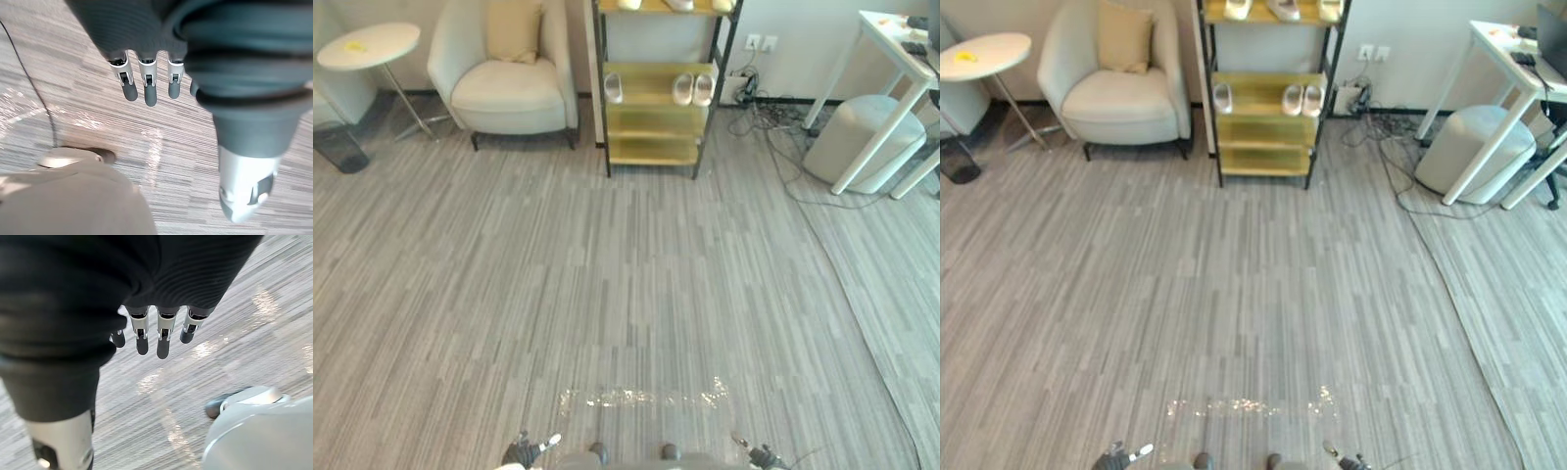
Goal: Organize the slippers on the shoe rack
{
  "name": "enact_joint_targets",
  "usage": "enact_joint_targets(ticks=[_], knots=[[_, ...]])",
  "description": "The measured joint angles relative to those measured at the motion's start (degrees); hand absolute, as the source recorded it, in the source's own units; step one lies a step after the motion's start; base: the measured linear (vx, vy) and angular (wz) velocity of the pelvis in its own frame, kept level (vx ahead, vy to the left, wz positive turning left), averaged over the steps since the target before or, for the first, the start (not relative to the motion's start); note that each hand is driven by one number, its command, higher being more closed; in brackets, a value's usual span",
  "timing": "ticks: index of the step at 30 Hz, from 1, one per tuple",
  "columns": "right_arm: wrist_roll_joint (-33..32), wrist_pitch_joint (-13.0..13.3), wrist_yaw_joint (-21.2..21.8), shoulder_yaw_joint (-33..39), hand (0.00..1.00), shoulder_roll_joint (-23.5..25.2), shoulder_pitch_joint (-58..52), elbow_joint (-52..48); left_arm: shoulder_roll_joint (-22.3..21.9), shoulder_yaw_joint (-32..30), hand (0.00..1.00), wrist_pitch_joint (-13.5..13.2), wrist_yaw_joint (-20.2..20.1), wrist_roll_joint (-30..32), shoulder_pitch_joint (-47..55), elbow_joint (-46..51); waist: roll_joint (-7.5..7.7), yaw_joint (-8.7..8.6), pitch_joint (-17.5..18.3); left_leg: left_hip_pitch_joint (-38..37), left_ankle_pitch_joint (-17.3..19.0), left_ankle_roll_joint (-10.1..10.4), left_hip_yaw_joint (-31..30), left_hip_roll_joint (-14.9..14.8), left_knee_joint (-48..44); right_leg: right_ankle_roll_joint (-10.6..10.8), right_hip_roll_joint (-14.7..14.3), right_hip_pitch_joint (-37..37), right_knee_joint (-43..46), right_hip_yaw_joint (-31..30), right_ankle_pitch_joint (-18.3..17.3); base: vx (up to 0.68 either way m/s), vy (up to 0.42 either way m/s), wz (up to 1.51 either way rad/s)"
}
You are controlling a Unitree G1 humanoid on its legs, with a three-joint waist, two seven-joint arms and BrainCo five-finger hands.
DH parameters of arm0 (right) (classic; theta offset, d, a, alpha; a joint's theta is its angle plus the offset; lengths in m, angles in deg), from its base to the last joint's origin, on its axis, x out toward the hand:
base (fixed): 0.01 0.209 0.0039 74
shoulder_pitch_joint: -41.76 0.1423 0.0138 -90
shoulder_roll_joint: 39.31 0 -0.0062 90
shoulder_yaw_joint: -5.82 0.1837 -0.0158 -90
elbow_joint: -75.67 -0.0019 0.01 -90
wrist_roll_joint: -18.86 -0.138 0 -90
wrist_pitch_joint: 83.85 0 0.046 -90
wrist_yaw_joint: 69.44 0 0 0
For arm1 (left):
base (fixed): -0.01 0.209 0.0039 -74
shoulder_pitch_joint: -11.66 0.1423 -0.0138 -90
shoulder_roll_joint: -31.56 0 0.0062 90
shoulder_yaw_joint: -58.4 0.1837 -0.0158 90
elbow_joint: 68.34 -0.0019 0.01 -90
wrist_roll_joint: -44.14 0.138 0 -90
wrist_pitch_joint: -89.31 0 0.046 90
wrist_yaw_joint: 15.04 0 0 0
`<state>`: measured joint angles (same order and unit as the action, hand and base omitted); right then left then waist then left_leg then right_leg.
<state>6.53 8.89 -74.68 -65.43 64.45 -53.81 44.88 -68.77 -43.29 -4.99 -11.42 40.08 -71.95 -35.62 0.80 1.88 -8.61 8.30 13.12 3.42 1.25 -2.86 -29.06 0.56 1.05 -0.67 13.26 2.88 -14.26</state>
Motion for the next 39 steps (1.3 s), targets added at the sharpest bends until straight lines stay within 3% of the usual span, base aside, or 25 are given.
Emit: enact_joint_targets(ticks=[3, 4, 7, 9, 10, 11, 12, 13, 14, 15, 18, 20, 22, 24, 25, 26, 27, 29, 31, 32, 34, 35, 36, 37, 39], knots=[[-1.33, -0.04, -0.41, -1.61, 0.0, 0.24, 0.86, -0.94, -1.81, -2.02, 0.0, -0.03, 0.01, -0.95, -0.57, 2.09, -1.12, 1.53, -1.16, 9.52, 0.52, 0.27, -0.38, -1.72, -19.81, -2.23, -1.11, 2.71, 1.43, -0.37, -3.12, 0.15, -0.033, -0.05], [-1.36, -0.03, -0.47, -2.07, 0.0, 0.33, 0.88, -1.25, -1.97, -2.19, 0.0, -0.06, 0.04, -1.27, -0.51, 2.34, -1.18, 1.69, -1.13, 10.87, 1.36, 0.52, -0.17, -1.56, -20.65, -2.14, -0.91, 3.07, 1.55, -0.52, -3.68, 0.23, 0.026, 0.02], [-1.39, -0.04, -0.57, -3.57, 0.0, 0.56, 2.42, -2.11, -2.52, -3.08, 0.0, -0.4, 0.1, -2.62, -0.57, 2.75, -1.13, 2.19, -1.22, 15.86, 2.62, 0.5, 1.71, -0.13, -14.12, -1.88, 0.4, 4.88, 0.91, -1.23, -5.49, 0.33, 0.091, -0.09], [-1.32, -0.02, -0.54, -3.9, 0.0, 1.11, 3.36, -2.09, -2.91, -2.88, 0.0, -0.46, 0.22, -2.79, -0.55, 2.53, -1.05, 4.39, -0.66, 15.81, 0.0, -2.65, 1.01, 1.33, -2.85, 0.03, 1.38, 5.69, 0.56, -3.9, -7.84, 0.36, 0.191, -0.64], [-1.31, -0.02, -0.52, -4.35, 0.0, 1.27, 3.36, -2.06, -2.96, -2.93, 0.0, -0.48, 0.22, -2.81, -0.06, 2.26, -1.01, 4.88, -0.27, 15.44, -1.75, -2.69, 0.92, 1.31, -2.39, 0.69, 1.35, 6.28, 0.77, -4.79, -8.65, 0.48, 0.253, -0.75], [-1.22, -0.16, -0.49, -5.28, 0.0, 2.5, 2.86, -2.0, -1.9, -3.17, 0.0, -0.44, 0.19, -2.81, 0.3, 1.52, 0.85, 5.29, 1.54, 15.32, 0.55, -3.38, 3.16, 1.8, -4.02, 0.75, 2.59, 6.58, 2.3, -6.42, -9.61, 0.69, 0.281, -0.6], [-1.13, -0.15, -0.18, -6.03, 0.0, 4.45, 2.67, -2.22, -0.86, -3.11, 0.0, -0.43, 0.21, -2.75, 0.51, 1.38, 3.03, 5.38, 3.16, 14.14, 2.46, -4.48, 4.85, 2.66, -3.98, 1.95, 3.77, 4.1, 7.97, -7.24, -9.17, 0.61, 0.207, -0.46], [-1.1, -0.11, -0.12, -6.04, 0.0, 5.01, 2.73, -2.23, -0.6, -2.95, 0.0, -0.42, 0.21, -2.7, 0.3, 1.14, 3.38, 5.39, 3.15, 13.12, 3.06, -5.04, 5.19, 2.86, -3.89, 3.18, 4.05, 3.07, 11.7, -7.31, -8.51, 0.7, 0.24, -0.38], [-1.1, -0.11, 0.11, -6.05, 0.0, 5.77, 2.71, -2.19, 0.18, -2.05, 0.0, -0.31, 0.23, -2.69, -0.55, 0.07, 3.86, 5.37, 2.73, 9.38, 4.11, -5.98, 5.6, 3.43, -2.74, 8.27, 4.36, -1.05, 23.87, -8.12, -5.37, 0.54, 0.199, -0.21], [-1.11, -0.04, 0.26, -5.94, 0.0, 5.6, 2.33, -2.37, 0.27, -1.31, 0.0, -0.24, 0.27, -2.7, -1.55, -0.77, 3.54, 4.97, 2.44, 4.71, 4.68, -6.9, 5.5, 3.86, -0.61, 10.0, 3.92, -5.68, 37.47, -8.47, -3.22, 0.51, 0.19, -0.19], [-1.09, 0.31, 0.26, -5.74, 0.0, 4.47, 2.26, -4.65, -1.24, -0.21, 0.0, -0.3, 0.17, -2.7, -3.42, -0.79, 1.4, 4.49, 1.11, -3.24, 4.73, -6.98, 4.3, 3.52, 3.72, 7.47, 4.08, -12.38, 48.58, -3.54, -3.42, 0.47, 0.136, -0.05], [-0.97, 0.83, 0.23, -5.1, 0.0, 4.44, 3.15, -5.66, -4.32, -0.37, 0.0, -0.34, 0.04, -2.72, -7.37, -0.89, 1.76, 3.49, 0.14, -13.83, 5.8, -7.24, 2.95, 2.46, 12.13, 3.9, 3.99, -19.84, 36.51, 6.38, -4.45, 0.7, 0.061, 0.32], [-0.85, 0.78, 0.22, -4.72, 0.0, 4.38, 3.54, -5.34, -5.79, -0.34, 0.0, -0.34, 0.04, -2.7, -7.79, -1.14, 1.64, 3.27, 0.23, -16.99, 6.14, -6.47, 2.73, 1.79, 15.09, 1.05, 1.84, -21.4, 24.06, 8.1, -1.45, 0.47, -0.028, 0.22], [-0.48, 0.77, 0.21, -4.62, 0.0, 4.39, 4.54, -5.0, -6.74, -0.35, 0.0, -0.3, 0.08, -2.68, -7.86, -1.88, 1.79, 2.61, 0.23, -19.83, 7.67, -3.91, 1.2, 1.59, 16.15, -1.05, 0.18, -22.32, 13.35, 6.96, 4.52, 0.85, -0.224, 0.85], [1.11, 0.76, 0.25, -4.32, 0.0, 3.89, 5.93, -3.65, -7.81, -2.0, 0.0, -0.3, 0.14, -0.76, -8.03, -1.95, -1.62, 1.56, 0.38, -15.3, 7.53, -1.3, -6.47, -1.78, 1.47, -5.24, -2.84, -18.27, 12.12, 9.41, 6.1, 1.2, -0.419, 1.05], [1.07, 0.75, 0.24, -4.49, 0.0, 3.76, 6.14, -3.88, -8.48, -3.22, 0.0, -0.23, 0.32, -0.6, -7.9, -1.74, -2.83, 1.8, -0.1, -9.11, 1.68, 0.92, -7.04, -2.12, -14.76, -6.16, -4.02, -14.69, 10.02, 8.86, 5.34, 1.72, -0.529, 0.73], [1.0, 0.72, 0.08, -5.98, 0.0, 3.83, 5.8, -3.01, -8.31, -2.45, 0.0, -0.47, 0.03, -0.58, -7.2, -0.3, -2.14, 1.78, -0.72, -0.58, 1.52, 1.43, -6.38, -3.56, -27.56, -7.04, -5.14, -2.45, 3.26, 6.63, 4.64, 1.03, -0.208, -0.31], [0.89, 0.66, -0.05, -6.07, 0.0, 3.67, 5.7, -2.36, -8.74, -2.24, 0.0, -0.44, -0.04, -0.89, -7.55, 1.31, -2.8, 2.27, -0.85, 6.76, 1.86, 1.61, -5.04, -5.31, -31.28, -7.01, -5.77, 1.6, -0.07, 4.8, 1.89, 0.63, -0.028, -0.34], [0.22, 0.41, -0.41, -6.14, 0.0, 4.55, 6.04, -1.66, -7.68, -2.54, 0.0, -0.65, -0.07, -1.85, -7.44, 2.32, -2.39, 4.47, -1.38, 12.53, 4.22, 0.02, 0.34, -5.82, -25.5, -5.9, -4.89, 5.99, -1.02, 2.83, 0.19, 0.37, 0.133, -0.46], [0.0, 0.37, -0.42, -6.18, 0.0, 4.61, 6.06, -1.81, -7.57, -2.75, 0.0, -0.92, -0.09, -1.84, -7.49, 2.33, -2.33, 4.45, -1.64, 13.19, 4.39, -0.22, 1.02, -5.35, -23.81, -5.67, -4.59, 7.13, -2.0, 2.69, -0.47, 0.38, 0.169, -0.08], [-0.03, 0.14, -0.44, -5.59, 0.0, 4.34, 6.01, -1.86, -7.97, -3.33, 0.0, -1.65, 0.01, -1.86, -7.34, 3.05, -1.54, 4.59, -1.2, 15.32, 1.69, 1.78, 1.56, -2.15, -7.02, -3.94, -2.56, 9.0, -3.53, 2.89, -3.17, 0.37, 0.23, 0.0], [0.09, 0.15, -0.43, -5.62, 0.0, 3.66, 6.2, -1.64, -7.01, -2.35, 0.0, -1.77, -0.11, -1.82, -5.52, 2.98, -2.36, 5.43, -0.66, 15.44, -0.71, -2.4, 0.95, -1.71, 0.31, -2.61, -2.62, 10.08, -3.01, 1.32, -5.44, 0.3, 0.204, -0.3], [0.16, 0.13, -0.42, -5.77, 0.0, 3.67, 6.2, -1.5, -6.86, -2.32, 0.0, -1.76, -0.16, -1.82, -5.09, 2.89, -2.29, 5.69, -0.49, 15.36, -2.13, -3.71, 1.11, -1.76, -0.42, -2.47, -2.53, 10.38, -2.67, 0.72, -6.16, 0.51, 0.333, -0.66], [0.67, 0.04, -0.46, -6.87, 0.0, 4.61, 5.64, -1.57, -6.3, -4.27, 0.0, -1.79, -0.22, -3.43, -3.73, 2.78, -0.65, 6.72, 0.93, 14.89, -3.04, -4.5, 3.42, -0.96, -2.28, -0.92, -0.68, 10.86, -1.04, -1.65, -7.96, 0.47, 0.254, -0.61], [1.19, 0.07, -0.21, -7.93, 0.0, 5.65, 5.0, -2.11, -5.61, -4.59, 0.0, -1.65, -0.08, -2.74, -4.2, 2.02, 1.79, 7.86, 2.17, 12.95, 0.25, -6.63, 6.85, 1.01, -2.53, 0.76, 2.53, 8.22, 6.33, -5.2, -7.1, 0.64, 0.317, -0.59]])
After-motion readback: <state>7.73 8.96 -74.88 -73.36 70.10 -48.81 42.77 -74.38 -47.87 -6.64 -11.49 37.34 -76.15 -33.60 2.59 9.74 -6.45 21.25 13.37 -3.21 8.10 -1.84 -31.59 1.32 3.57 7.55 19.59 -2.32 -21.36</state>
